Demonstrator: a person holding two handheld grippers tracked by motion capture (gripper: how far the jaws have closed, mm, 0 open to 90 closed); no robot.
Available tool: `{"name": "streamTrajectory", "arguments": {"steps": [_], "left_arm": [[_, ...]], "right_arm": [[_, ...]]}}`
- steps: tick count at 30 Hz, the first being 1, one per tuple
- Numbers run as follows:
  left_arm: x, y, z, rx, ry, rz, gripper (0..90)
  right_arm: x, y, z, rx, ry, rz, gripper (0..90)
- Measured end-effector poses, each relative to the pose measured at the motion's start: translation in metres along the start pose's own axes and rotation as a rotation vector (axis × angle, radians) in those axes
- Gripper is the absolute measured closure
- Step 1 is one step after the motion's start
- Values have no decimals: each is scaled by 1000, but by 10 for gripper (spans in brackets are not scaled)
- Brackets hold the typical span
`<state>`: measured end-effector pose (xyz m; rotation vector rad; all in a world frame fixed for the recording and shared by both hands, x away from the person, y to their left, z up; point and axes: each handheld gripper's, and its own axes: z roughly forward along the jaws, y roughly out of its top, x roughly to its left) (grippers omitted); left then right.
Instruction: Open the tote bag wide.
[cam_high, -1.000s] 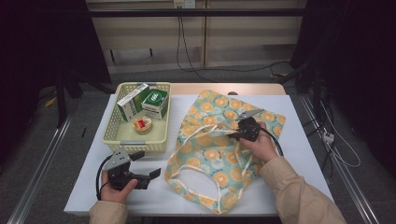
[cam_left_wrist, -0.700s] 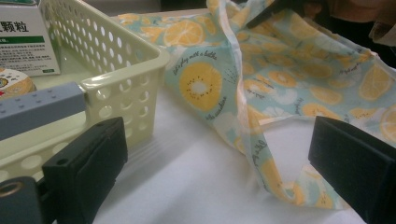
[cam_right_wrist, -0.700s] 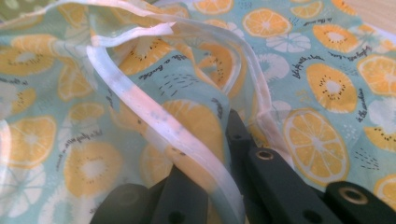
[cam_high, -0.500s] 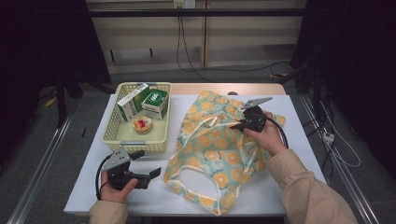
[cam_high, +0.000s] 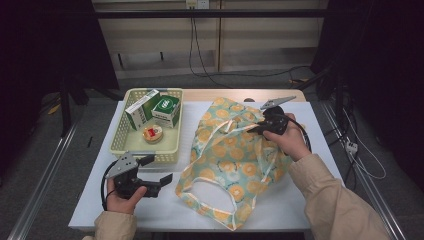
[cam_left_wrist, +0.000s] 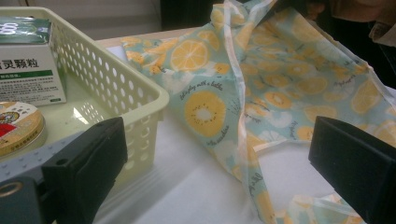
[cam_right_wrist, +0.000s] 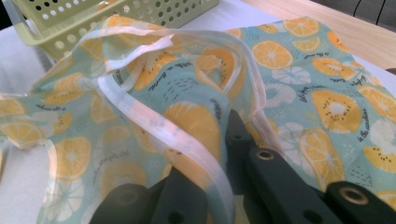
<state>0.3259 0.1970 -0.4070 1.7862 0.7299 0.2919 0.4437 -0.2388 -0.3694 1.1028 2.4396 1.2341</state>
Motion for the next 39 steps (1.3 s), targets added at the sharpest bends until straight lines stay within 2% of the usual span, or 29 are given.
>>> {"name": "streamTrajectory", "arguments": {"steps": [8, 18, 23, 25, 26, 27, 31, 39], "left_arm": [[5, 10, -1, -1, 0, -3, 41], [14, 28, 4, -11, -6, -8, 41], [24, 37, 5, -11, -14, -33, 37], [29, 41, 5, -14, -5, -44, 37], [32, 44, 5, -9, -2, -34, 37], [34, 46, 5, -13, 0, -44, 37], [44, 56, 5, -10, 23, -42, 37], [61, 68, 10, -9, 48, -59, 37]], "right_arm": [[-1, 5, -2, 11, 12, 4, 884], [-3, 8, -6, -1, 39, 19, 885], [-4, 9, -8, -4, 44, 20, 885], [-4, 9, -8, -5, 45, 22, 885], [-4, 9, -8, -5, 45, 22, 885], [-4, 9, -8, -3, 46, 19, 885], [-4, 9, -9, -1, 45, 15, 886], [-3, 9, -9, -3, 47, 14, 886]]}}
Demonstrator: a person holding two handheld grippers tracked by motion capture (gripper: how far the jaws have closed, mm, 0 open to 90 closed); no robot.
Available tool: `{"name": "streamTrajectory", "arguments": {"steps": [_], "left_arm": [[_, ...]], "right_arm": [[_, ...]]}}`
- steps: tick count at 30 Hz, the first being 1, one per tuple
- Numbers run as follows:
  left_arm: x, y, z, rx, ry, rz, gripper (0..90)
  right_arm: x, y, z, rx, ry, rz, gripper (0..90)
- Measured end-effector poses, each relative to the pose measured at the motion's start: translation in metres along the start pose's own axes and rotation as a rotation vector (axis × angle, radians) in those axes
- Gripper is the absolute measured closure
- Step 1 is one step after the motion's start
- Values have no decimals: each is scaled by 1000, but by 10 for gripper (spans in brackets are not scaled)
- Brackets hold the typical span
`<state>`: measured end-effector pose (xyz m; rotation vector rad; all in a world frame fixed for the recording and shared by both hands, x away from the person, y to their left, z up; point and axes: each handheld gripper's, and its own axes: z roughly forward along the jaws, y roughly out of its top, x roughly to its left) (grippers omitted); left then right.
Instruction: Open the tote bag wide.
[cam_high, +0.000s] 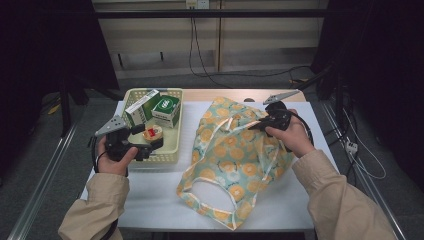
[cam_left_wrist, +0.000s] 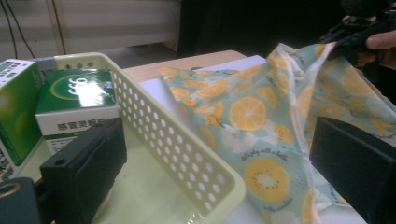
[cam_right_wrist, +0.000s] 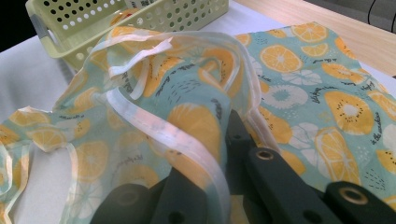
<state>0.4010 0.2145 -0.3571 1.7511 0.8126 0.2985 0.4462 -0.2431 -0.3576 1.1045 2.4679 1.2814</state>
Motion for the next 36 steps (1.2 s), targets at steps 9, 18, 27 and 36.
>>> {"name": "streamTrajectory", "arguments": {"steps": [9, 18, 27, 36], "left_arm": [[15, 9, 8, 21, 26, 2, 39], [29, 12, 13, 31, 45, 8, 44], [43, 12, 18, 43, 73, 9, 49], [56, 17, 32, 60, 69, -13, 54]], "right_arm": [[1, -1, 2, 3, 7, 5, 886], [-2, -1, 2, -2, 14, 19, 886], [-3, -1, 8, 10, 14, 25, 886], [-2, -1, 10, 13, 14, 29, 886]]}}
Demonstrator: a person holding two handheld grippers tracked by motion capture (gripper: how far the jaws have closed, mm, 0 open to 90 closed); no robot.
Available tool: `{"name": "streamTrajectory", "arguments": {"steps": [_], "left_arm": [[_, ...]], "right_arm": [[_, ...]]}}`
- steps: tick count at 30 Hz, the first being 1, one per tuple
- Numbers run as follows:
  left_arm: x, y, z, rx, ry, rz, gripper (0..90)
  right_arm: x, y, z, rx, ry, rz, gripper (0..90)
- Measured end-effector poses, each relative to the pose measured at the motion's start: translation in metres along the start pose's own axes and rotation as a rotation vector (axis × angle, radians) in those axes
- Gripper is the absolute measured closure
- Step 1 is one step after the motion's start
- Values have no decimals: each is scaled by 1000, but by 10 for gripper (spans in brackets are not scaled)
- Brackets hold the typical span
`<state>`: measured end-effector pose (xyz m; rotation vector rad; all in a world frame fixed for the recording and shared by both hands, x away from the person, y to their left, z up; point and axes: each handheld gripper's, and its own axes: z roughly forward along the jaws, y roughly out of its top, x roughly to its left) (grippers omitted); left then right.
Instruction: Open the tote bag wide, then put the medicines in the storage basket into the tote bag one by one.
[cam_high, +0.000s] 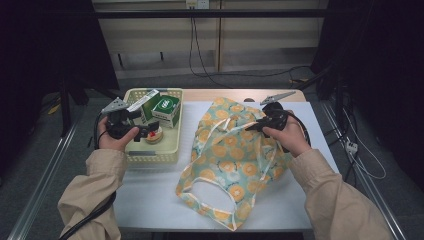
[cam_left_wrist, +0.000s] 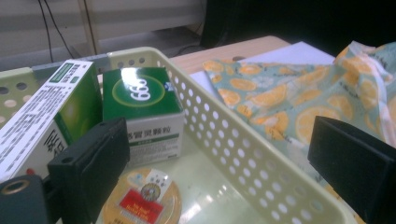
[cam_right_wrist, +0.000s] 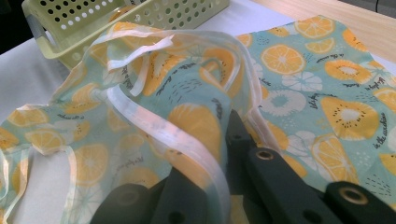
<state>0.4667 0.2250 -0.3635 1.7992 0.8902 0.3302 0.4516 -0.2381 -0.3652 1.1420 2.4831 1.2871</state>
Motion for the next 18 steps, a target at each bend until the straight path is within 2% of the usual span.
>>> {"name": "streamTrajectory", "arguments": {"steps": [2, 6, 8, 11, 18], "left_arm": [[2, 1, 2, -14, 10, -11, 54], [4, 1, 9, 18, 17, 9, 53], [5, 1, 11, 15, 16, 0, 54], [7, 2, 15, 30, 19, 19, 54], [14, 0, 24, 54, 37, 28, 56]], "right_arm": [[1, 0, 0, 5, -3, -4, 886], [2, 0, -2, 3, 0, -15, 886], [2, 0, -2, 5, -2, -16, 886], [2, 0, -1, 3, -3, -11, 886], [1, 0, 0, 6, 2, -11, 886]]}}
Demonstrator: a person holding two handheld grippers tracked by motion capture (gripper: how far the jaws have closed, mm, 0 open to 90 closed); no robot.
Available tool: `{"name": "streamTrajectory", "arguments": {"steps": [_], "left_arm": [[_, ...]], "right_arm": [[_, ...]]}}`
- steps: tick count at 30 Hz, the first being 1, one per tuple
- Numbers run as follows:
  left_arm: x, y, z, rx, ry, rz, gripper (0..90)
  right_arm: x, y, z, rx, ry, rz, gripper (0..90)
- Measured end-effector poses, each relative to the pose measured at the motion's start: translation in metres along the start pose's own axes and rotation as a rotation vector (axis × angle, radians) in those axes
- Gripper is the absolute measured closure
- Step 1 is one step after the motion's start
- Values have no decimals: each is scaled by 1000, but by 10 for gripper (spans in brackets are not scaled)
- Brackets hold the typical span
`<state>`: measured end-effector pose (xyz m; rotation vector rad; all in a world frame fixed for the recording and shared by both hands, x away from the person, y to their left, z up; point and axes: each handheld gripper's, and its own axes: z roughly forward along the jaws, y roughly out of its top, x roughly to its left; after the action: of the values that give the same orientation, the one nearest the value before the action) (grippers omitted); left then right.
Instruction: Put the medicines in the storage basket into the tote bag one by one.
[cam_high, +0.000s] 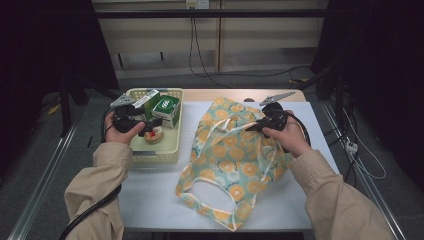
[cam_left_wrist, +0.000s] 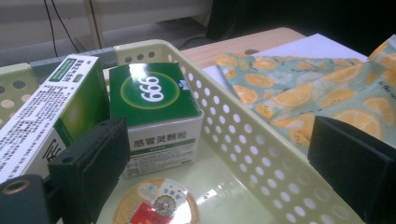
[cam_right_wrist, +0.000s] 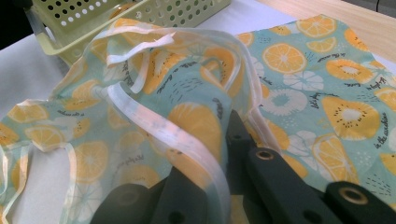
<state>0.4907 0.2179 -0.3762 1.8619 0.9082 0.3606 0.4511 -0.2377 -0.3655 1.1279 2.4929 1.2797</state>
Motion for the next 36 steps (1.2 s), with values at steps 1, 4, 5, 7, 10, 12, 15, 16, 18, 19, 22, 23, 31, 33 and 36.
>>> {"name": "streamTrajectory", "arguments": {"steps": [1, 4, 5, 7, 10, 12, 15, 16, 18, 19, 22, 23, 31, 33, 36], "left_arm": [[1, -1, 0, 6, 2, 3, 56], [4, -2, 2, 10, 10, 5, 59], [5, -2, 2, 7, 8, 7, 61], [8, -2, 3, 17, 16, 12, 61], [10, -2, 6, 28, 24, 16, 61], [11, -2, 10, 43, 24, 22, 62], [12, -4, 19, 64, 18, 17, 62], [13, -6, 23, 84, 23, 17, 62], [14, -10, 34, 134, 37, 17, 63], [14, -12, 38, 157, 55, 33, 69], [15, -18, 49, 192, 56, 31, 98], [15, -19, 52, 199, 69, 41, 98], [21, -31, 62, 345, 106, 56, 98], [23, -32, 63, 362, 140, 38, 98], [24, -35, 64, 397, 141, 32, 105]], "right_arm": [[0, 0, 0, 0, 0, 1, 886], [-1, -1, 1, 2, -1, 2, 886], [-2, 0, 1, 1, -1, 0, 886], [-2, 0, 1, 0, 0, 4, 886], [-2, -1, 3, 5, 1, 6, 886], [-2, -2, 3, 6, 2, 6, 886], [-2, -3, 4, 6, 2, 8, 886], [-2, -3, 4, 6, 2, 6, 886], [-3, -3, 4, 9, -1, 3, 886], [-3, -3, 4, 14, -3, 0, 886], [-3, -4, 4, 20, -4, -2, 886], [-3, -4, 5, 19, -2, -2, 886], [-5, -9, 8, 26, 5, 3, 886], [-4, -10, 9, 29, 6, 6, 886], [-5, -10, 10, 28, 7, 2, 886]]}}
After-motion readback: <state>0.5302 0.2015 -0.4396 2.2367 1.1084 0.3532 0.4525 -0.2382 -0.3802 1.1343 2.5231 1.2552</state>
